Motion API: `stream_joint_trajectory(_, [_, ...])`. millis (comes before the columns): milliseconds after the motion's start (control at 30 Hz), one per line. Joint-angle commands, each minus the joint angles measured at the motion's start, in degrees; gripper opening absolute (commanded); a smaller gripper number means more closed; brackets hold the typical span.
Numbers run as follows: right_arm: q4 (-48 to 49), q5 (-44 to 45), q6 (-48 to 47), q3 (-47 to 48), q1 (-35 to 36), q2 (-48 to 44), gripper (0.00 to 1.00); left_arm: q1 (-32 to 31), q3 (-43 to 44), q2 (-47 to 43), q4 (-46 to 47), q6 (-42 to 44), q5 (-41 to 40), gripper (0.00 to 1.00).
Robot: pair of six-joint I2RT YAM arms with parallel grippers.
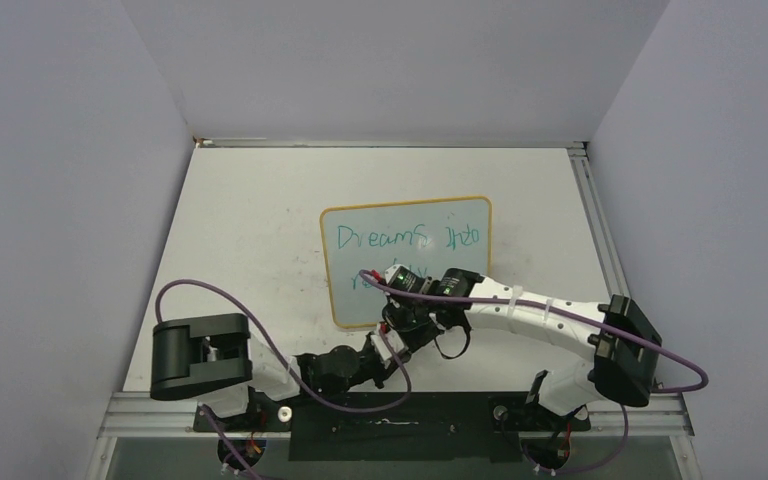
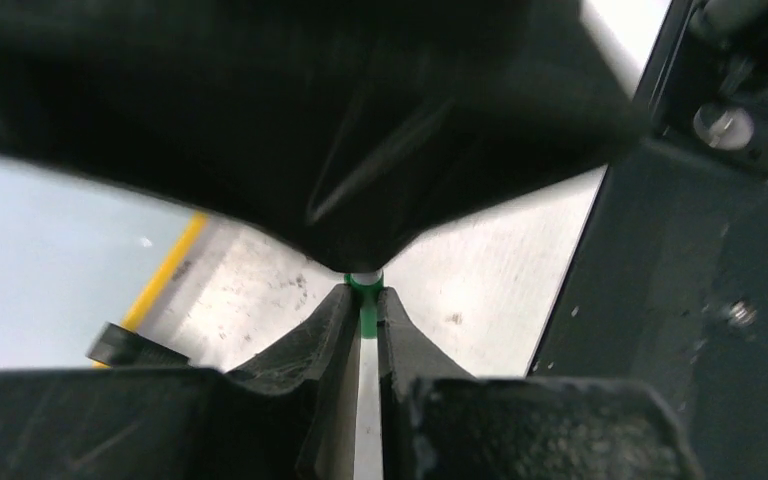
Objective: Write a sentence on the whiteboard
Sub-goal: Close the whiteboard marker at the corner of the board, then place the whiteboard marker at the center of the board.
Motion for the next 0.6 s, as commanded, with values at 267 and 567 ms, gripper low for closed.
stream_joint_trajectory(267, [1.1, 12.1, -1.5, 3.8, -14.7, -15.3, 0.86, 0.5, 6.2, -14.6, -28.1, -5.7, -2.1, 0.06])
stream_joint_trajectory(567, [12.9, 18.0, -4.0, -0.7, -21.5, -24.9, 0.99, 3.0, 8.5, -16.4, -34.0, -8.8, -1.0, 0.42])
